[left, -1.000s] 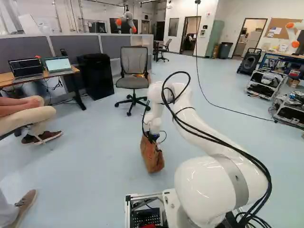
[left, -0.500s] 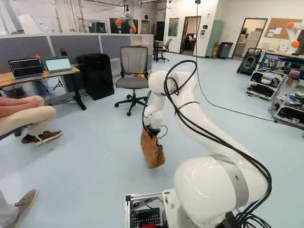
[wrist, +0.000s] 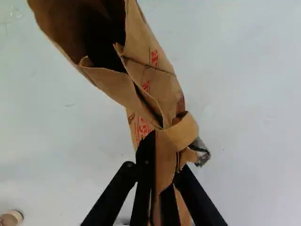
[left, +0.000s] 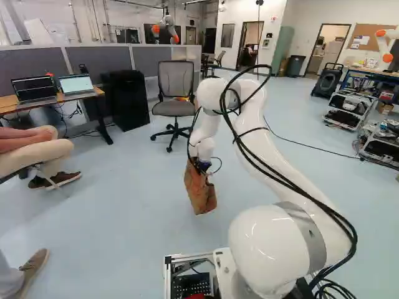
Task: Pick up the grocery bag from the ground
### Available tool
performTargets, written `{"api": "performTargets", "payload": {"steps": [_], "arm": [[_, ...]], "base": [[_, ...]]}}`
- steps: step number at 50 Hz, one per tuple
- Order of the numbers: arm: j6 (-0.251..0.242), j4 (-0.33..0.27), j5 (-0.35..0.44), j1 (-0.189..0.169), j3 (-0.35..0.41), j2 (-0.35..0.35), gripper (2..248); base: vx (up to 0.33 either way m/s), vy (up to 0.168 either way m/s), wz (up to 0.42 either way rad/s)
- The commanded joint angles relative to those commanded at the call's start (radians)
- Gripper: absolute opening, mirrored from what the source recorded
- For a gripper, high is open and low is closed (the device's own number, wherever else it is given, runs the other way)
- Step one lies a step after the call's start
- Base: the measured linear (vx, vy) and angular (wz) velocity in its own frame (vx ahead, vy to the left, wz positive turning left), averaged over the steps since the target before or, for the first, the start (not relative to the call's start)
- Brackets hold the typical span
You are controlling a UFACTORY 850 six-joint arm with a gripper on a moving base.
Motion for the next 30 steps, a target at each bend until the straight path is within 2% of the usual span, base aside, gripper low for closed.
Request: {"api": "performTargets", "payload": {"steps": [30], "arm": [[0.000,0.000,0.000,0.000,0.133,0.200,19]], "base": [[0.000,0.000,0.000]]}}
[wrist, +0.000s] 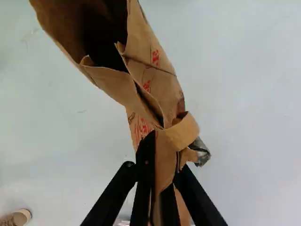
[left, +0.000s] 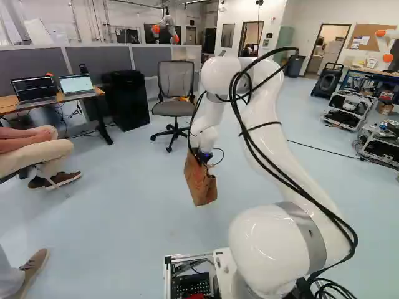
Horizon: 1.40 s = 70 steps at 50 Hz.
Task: Pick up the grocery bag from the ground
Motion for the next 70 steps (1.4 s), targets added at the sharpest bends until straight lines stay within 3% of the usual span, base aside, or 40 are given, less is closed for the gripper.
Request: {"api": "performTargets", "payload": {"steps": [70], "arm": [[0.000,0.000,0.000,0.000,0.220,0.446,19]], "base": [[0.000,0.000,0.000]]}}
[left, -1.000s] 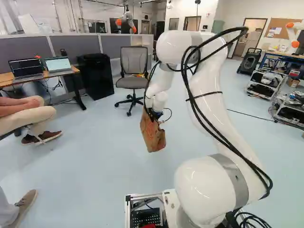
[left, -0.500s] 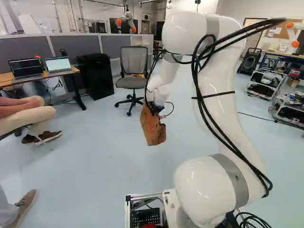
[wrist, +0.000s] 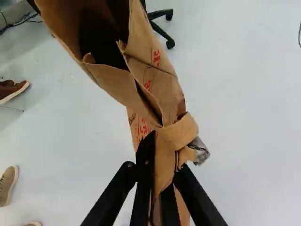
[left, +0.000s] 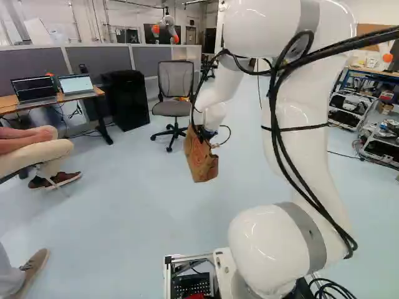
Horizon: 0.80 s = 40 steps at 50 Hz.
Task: Pick up the grocery bag from the ground
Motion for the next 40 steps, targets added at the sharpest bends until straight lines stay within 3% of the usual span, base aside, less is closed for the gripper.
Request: {"api": "performTargets", "payload": {"steps": [40], "arm": [[0.000,-0.001,0.016,-0.002,0.030,0.050,19]], "base": [[0.000,0.000,0.000]]}}
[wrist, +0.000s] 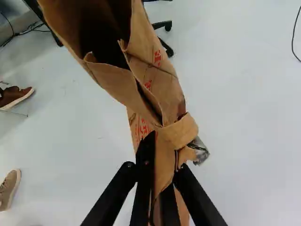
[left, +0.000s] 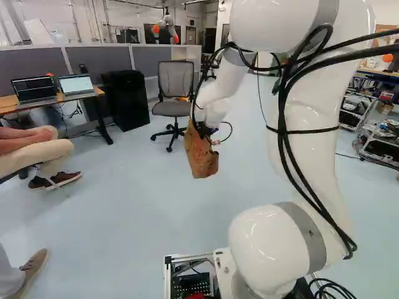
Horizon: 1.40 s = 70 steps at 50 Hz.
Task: Pick up the grocery bag from the ground
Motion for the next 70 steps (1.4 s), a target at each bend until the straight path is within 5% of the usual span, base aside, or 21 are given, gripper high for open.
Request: {"api": "performTargets", "payload": {"steps": [35,70], "arm": [[0.000,-0.011,0.125,-0.015,0.138,0.118,19],[0.000,-0.032,0.372,-0.044,0.413,0.350,19]], "base": [[0.000,0.000,0.000],[0.000,0.000,0.000]]}}
